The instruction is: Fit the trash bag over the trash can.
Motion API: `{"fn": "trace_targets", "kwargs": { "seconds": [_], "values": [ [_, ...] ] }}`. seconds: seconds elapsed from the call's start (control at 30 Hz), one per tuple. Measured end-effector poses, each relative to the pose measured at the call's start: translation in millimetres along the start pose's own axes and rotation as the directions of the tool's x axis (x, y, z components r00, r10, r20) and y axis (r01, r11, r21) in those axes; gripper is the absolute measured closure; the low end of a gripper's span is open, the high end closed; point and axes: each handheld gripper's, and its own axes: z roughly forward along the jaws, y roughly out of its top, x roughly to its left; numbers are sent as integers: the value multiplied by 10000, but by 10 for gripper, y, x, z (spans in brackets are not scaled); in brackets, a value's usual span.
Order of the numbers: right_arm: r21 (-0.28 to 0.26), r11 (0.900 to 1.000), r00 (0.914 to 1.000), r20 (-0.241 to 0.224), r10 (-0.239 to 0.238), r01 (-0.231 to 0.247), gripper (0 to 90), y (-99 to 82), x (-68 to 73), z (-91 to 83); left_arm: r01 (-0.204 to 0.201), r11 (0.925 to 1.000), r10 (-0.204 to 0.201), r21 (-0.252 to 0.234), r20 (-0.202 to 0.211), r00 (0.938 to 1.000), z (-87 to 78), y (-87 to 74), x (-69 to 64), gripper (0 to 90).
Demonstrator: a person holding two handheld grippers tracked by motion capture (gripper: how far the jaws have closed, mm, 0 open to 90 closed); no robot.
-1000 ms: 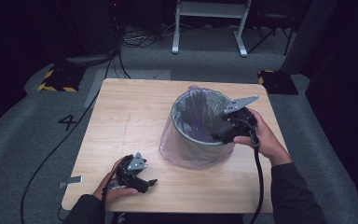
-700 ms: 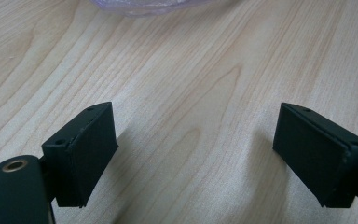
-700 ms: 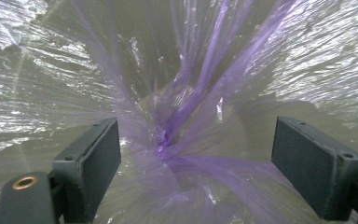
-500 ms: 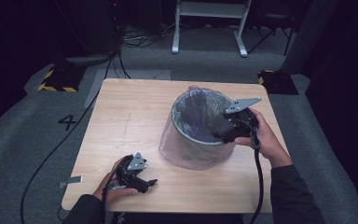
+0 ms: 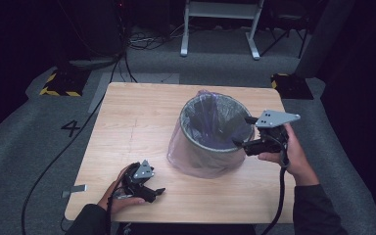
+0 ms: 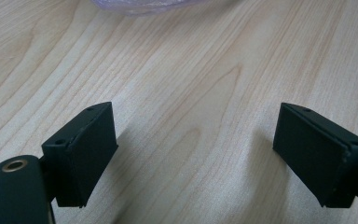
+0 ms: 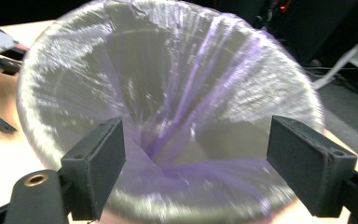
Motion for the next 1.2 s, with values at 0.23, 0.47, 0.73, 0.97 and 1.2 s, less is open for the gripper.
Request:
{"fn": "trace_targets", "kwargs": {
  "seconds": [0.23, 0.47, 0.73, 0.97, 1.2],
  "values": [
    [-355, 9993, 9993, 348, 168, -155, 194, -136, -33, -225, 6, 10000, -6, 24, -4, 10000, -1, 1, 0, 128],
    [-411, 9989, 9992, 345, 222, -208, 190, -268, 7, -371, 8, 10000, -8, 21, -7, 10000, -1, 1, 0, 128],
    [230, 9997, 9982, 594, 108, -122, 187, -471, 23, -373, 7, 10000, -7, 22, -7, 10000, -1, 1, 0, 128],
    [656, 9976, 9970, 761, 156, -207, 188, -703, 69, -310, 12, 10000, -12, 21, -6, 10000, -1, 1, 0, 128],
    [1318, 9908, 9948, 999, 183, -314, 190, -992, 121, -166, 11, 10000, -11, 20, -5, 10000, -1, 1, 0, 128]
  ]
}}
